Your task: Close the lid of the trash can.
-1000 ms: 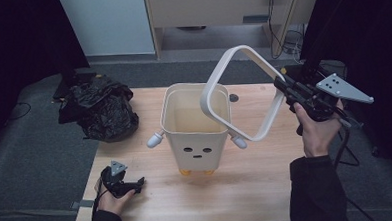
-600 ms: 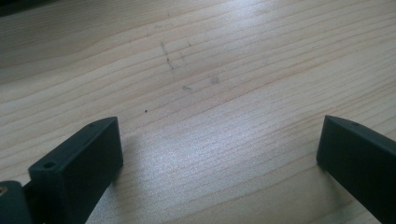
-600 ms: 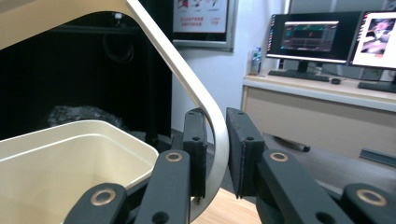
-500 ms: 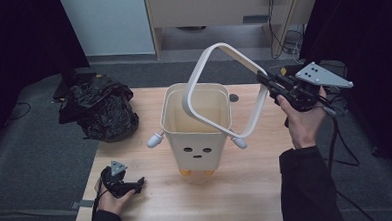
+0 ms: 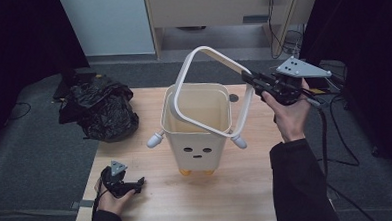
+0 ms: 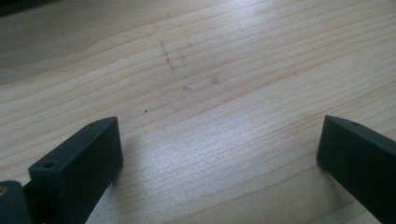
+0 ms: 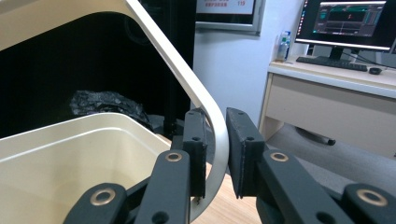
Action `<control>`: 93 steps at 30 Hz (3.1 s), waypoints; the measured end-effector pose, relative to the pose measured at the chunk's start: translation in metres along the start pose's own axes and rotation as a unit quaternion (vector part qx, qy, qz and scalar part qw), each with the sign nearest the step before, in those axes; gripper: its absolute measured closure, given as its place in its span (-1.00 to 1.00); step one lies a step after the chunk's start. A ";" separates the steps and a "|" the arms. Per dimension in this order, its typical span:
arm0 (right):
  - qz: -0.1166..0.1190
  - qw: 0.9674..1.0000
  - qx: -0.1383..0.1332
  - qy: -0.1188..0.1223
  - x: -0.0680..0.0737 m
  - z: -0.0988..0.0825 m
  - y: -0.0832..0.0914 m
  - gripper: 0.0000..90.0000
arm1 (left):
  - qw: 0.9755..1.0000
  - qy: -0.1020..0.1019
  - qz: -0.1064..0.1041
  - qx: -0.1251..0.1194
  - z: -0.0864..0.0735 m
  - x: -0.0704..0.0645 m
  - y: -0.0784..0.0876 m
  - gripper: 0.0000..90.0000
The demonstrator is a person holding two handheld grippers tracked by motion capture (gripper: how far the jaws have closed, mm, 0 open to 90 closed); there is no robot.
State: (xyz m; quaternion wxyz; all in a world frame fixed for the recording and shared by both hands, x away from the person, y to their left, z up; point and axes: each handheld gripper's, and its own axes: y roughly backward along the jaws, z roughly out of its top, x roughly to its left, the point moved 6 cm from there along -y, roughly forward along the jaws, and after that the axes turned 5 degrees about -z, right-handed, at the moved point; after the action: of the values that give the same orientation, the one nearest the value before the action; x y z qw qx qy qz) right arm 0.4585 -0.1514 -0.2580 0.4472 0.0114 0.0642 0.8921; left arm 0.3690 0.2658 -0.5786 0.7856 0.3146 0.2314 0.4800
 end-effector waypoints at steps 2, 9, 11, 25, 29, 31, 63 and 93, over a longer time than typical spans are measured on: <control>0.004 1.000 0.005 0.003 0.001 0.000 -0.004 0.75 | 1.000 0.000 0.000 0.000 0.000 0.000 0.000 -1.00; 0.015 1.000 0.023 0.009 0.005 -0.004 -0.016 0.76 | 1.000 0.000 0.000 0.000 0.000 0.000 0.000 -1.00; 0.018 1.000 0.025 0.008 0.006 -0.005 -0.019 0.76 | 1.000 -0.001 -0.001 0.000 0.000 0.000 0.000 -1.00; 0.035 0.997 0.064 0.017 0.013 -0.021 -0.044 0.75 | 1.000 -0.002 -0.001 0.000 0.000 0.000 0.000 -1.00; 0.037 0.997 0.072 0.015 0.013 -0.024 -0.049 0.74 | 1.000 -0.002 -0.002 0.000 0.000 0.000 0.000 -1.00; 0.037 0.996 0.074 0.017 0.014 -0.025 -0.051 0.74 | 1.000 -0.002 -0.001 0.000 0.000 0.000 0.000 -1.00; 0.039 0.995 0.080 0.039 0.017 -0.034 -0.057 0.74 | 1.000 -0.002 -0.001 0.000 0.000 0.000 0.000 -1.00; 0.051 0.995 0.088 0.003 0.011 0.002 -0.050 0.77 | 1.000 0.000 -0.001 -0.002 0.000 0.000 -0.001 -1.00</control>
State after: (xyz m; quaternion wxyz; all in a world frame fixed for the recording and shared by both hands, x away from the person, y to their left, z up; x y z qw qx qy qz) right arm 0.4921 -0.1127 -0.2625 0.3983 0.0510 0.1433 0.9045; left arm 0.3696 0.2652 -0.5786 0.7868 0.3127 0.2309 0.4795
